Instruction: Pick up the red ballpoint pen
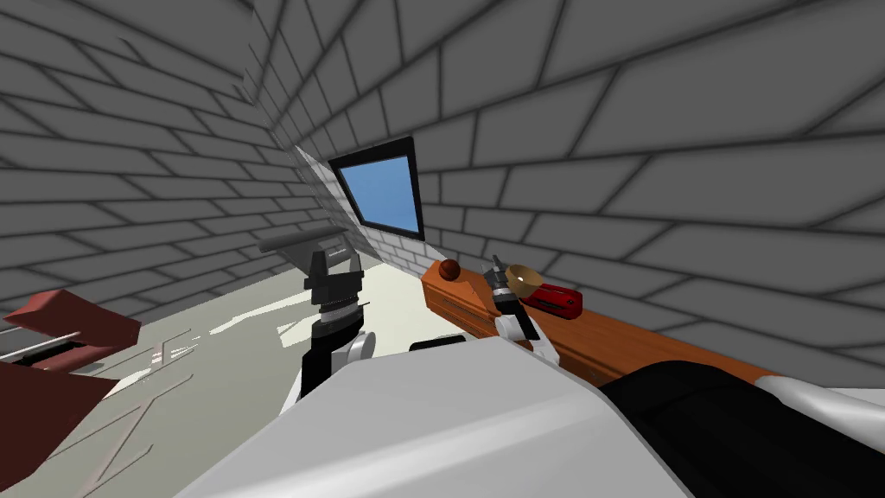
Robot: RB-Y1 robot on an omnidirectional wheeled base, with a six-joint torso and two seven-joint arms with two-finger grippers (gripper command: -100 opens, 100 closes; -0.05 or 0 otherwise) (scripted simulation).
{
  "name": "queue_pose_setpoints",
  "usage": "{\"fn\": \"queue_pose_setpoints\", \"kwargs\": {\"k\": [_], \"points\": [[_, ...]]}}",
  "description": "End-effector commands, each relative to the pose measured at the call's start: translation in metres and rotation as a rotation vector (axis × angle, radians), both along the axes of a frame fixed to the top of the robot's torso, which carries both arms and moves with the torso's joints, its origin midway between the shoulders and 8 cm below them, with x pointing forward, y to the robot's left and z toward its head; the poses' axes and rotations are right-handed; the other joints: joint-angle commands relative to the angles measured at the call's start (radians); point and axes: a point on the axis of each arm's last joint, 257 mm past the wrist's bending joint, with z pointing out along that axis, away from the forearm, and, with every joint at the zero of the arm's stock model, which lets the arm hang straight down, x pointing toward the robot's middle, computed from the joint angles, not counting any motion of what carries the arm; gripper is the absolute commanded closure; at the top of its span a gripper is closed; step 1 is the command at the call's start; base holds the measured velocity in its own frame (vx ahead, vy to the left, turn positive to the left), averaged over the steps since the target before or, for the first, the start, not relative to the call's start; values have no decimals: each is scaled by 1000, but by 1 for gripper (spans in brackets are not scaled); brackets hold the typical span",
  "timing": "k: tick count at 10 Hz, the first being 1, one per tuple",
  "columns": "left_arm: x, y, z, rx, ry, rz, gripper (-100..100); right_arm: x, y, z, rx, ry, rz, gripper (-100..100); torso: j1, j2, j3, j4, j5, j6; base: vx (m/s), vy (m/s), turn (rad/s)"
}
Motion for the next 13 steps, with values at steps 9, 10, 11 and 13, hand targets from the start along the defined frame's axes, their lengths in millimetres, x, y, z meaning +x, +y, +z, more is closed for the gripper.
{"fn": "queue_pose_setpoints", "kwargs": {"k": [9,10,11,13], "points": [[0,0,0,0,0,0,0,29,-32,-102,336,277,73,-100,0,-1,0,0,0,0,-39,22,82],[0,0,0,0,0,0,0,33,-41,-124,390,338,71,-100,0,-1,0,0,0,0,-46,18,140],[0,0,0,0,0,0,0,33,-42,-129,416,349,71,-100,0,0,0,0,0,0,-36,22,68],[0,0,0,0,0,0,0,35,-51,-153,492,415,64,-100,0,-1,-1,0,0,0,-17,22,65]]}}
